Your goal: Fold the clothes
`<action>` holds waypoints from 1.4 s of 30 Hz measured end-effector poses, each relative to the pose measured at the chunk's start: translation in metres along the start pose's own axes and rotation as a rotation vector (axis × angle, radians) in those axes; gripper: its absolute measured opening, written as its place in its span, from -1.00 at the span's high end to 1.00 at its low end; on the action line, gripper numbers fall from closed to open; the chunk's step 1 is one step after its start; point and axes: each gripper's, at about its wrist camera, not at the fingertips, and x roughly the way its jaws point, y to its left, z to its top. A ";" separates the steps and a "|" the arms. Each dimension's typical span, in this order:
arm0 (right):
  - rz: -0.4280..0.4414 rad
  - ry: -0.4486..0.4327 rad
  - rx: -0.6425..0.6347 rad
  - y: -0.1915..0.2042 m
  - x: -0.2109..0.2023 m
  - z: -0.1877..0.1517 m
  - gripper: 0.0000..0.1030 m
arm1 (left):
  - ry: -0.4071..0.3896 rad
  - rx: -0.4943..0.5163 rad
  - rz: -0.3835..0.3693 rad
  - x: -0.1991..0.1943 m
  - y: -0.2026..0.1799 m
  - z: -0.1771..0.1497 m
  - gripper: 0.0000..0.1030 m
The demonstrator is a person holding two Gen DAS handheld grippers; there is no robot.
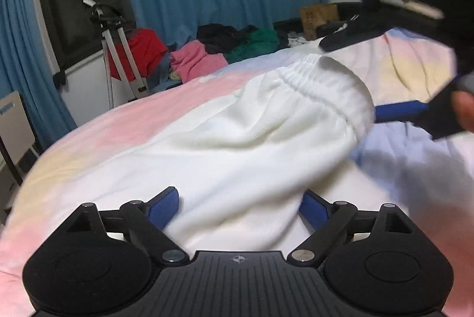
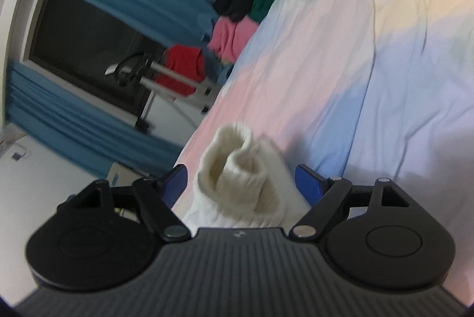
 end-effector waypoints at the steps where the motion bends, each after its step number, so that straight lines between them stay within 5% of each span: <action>1: 0.001 0.013 -0.002 0.001 0.001 -0.003 -0.60 | -0.003 0.011 0.005 -0.010 0.009 -0.006 -0.81; 8: -0.061 0.055 -0.104 0.021 0.006 -0.030 -0.65 | 0.027 -0.025 0.199 -0.051 0.085 -0.061 -0.85; 14: -0.141 0.116 -0.166 0.021 0.021 -0.051 -0.66 | 0.060 -0.321 0.213 -0.045 0.140 -0.077 -0.87; 19: -0.147 0.095 -0.330 0.040 0.028 -0.066 -0.63 | 0.036 -0.375 0.220 -0.056 0.154 -0.076 -0.87; 20: -0.158 0.091 -0.364 0.044 0.029 -0.069 -0.57 | 0.030 -0.368 0.223 -0.059 0.153 -0.077 -0.87; 22: -0.217 0.072 -0.436 0.050 0.031 -0.074 0.02 | 0.020 -0.361 0.228 -0.063 0.146 -0.078 -0.87; 23: -0.240 0.060 -0.451 0.052 0.030 -0.075 0.12 | 0.017 -0.362 0.230 -0.063 0.140 -0.078 -0.87; 25: -0.207 0.036 -0.428 0.049 0.023 -0.072 0.49 | 0.011 -0.368 0.231 -0.064 0.137 -0.078 -0.87; 28: -0.146 -0.029 -0.411 0.056 0.010 -0.065 0.55 | -0.006 -0.375 0.235 -0.066 0.137 -0.078 -0.87; 32: -0.179 -0.085 -0.411 0.050 0.001 -0.054 0.57 | -0.005 -0.394 0.237 -0.072 0.140 -0.081 -0.88; 37: -0.260 -0.037 -0.267 0.011 0.014 -0.045 0.54 | 0.021 -0.404 0.245 -0.070 0.144 -0.085 -0.88; 42: -0.215 -0.018 -0.212 0.007 0.010 -0.042 0.38 | 0.043 -0.474 0.229 -0.071 0.158 -0.092 -0.90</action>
